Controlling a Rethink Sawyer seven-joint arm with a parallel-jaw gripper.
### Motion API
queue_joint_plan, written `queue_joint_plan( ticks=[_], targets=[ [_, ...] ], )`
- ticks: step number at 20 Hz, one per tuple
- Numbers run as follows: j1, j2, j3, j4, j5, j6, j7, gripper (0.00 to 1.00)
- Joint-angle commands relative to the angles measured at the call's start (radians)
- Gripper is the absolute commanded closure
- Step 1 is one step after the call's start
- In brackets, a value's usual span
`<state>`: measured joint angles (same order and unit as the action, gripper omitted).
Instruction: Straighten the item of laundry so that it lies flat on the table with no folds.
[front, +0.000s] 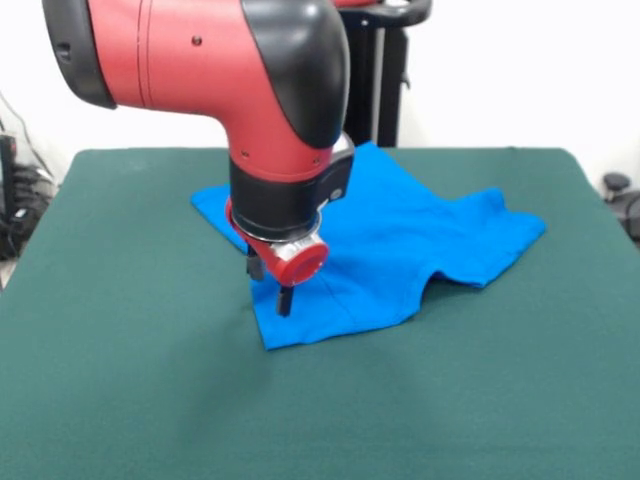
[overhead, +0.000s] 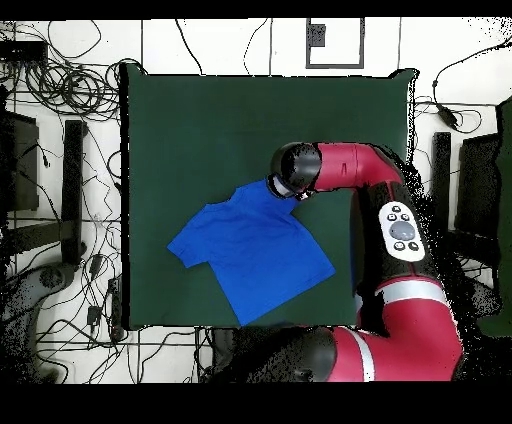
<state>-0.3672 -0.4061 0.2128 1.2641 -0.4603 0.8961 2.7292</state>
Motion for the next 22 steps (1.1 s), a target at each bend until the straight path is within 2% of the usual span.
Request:
queue_joint_plan(
  ticks=[1, 22],
  targets=[
    [0.067, 0.020, 0.105, 0.039, 0.032, 0.060, -0.160, 0.00],
    [0.082, 0.094, 0.073, 0.040, -0.010, -0.060, -0.128, 0.00]
  ],
)
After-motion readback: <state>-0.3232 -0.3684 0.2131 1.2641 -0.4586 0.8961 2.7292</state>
